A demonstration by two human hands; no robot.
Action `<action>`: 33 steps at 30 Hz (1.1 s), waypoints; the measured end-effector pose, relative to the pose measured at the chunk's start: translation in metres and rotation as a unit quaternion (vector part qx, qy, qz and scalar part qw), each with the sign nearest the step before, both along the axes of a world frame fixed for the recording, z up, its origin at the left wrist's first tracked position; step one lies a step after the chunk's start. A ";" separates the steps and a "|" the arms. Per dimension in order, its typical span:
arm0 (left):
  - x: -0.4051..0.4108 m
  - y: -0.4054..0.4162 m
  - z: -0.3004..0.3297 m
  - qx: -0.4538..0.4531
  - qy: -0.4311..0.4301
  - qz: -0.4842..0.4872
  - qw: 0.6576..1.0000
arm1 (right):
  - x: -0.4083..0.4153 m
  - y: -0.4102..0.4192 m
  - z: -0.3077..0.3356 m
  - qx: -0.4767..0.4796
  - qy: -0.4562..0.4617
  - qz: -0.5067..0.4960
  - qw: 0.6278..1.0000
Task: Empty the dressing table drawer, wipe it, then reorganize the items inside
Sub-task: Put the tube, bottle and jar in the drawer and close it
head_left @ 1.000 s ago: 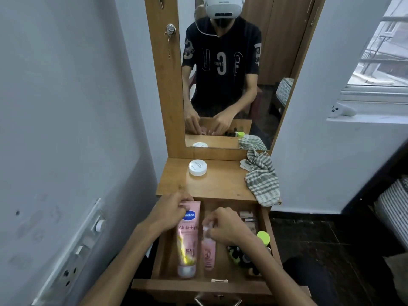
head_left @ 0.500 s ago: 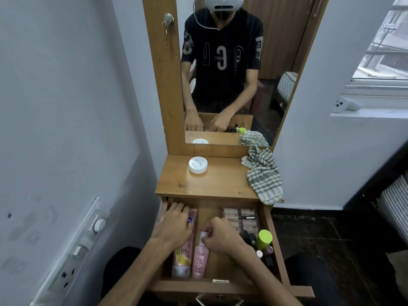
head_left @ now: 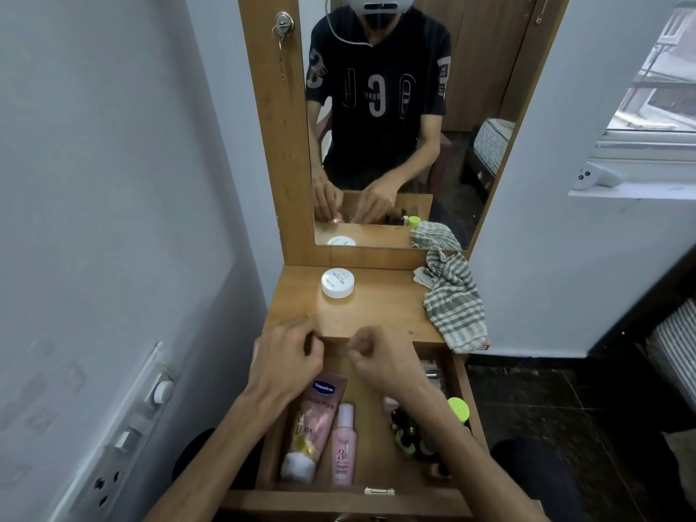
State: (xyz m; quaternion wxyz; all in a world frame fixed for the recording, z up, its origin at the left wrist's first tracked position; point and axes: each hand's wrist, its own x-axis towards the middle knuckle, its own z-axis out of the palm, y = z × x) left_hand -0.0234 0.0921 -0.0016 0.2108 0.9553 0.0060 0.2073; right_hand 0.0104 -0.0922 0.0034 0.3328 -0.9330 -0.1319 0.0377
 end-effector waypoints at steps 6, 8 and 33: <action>0.043 -0.005 0.026 -0.055 -0.059 0.006 0.997 | 0.058 0.025 0.041 0.011 -0.135 -0.041 0.990; 0.062 -0.005 0.029 -0.063 -0.037 0.017 0.997 | 0.080 0.035 0.042 -0.029 -0.111 -0.011 0.993; -0.019 -0.021 -0.030 -0.084 0.057 -0.057 0.993 | -0.020 -0.018 0.007 -0.055 -0.066 0.085 0.993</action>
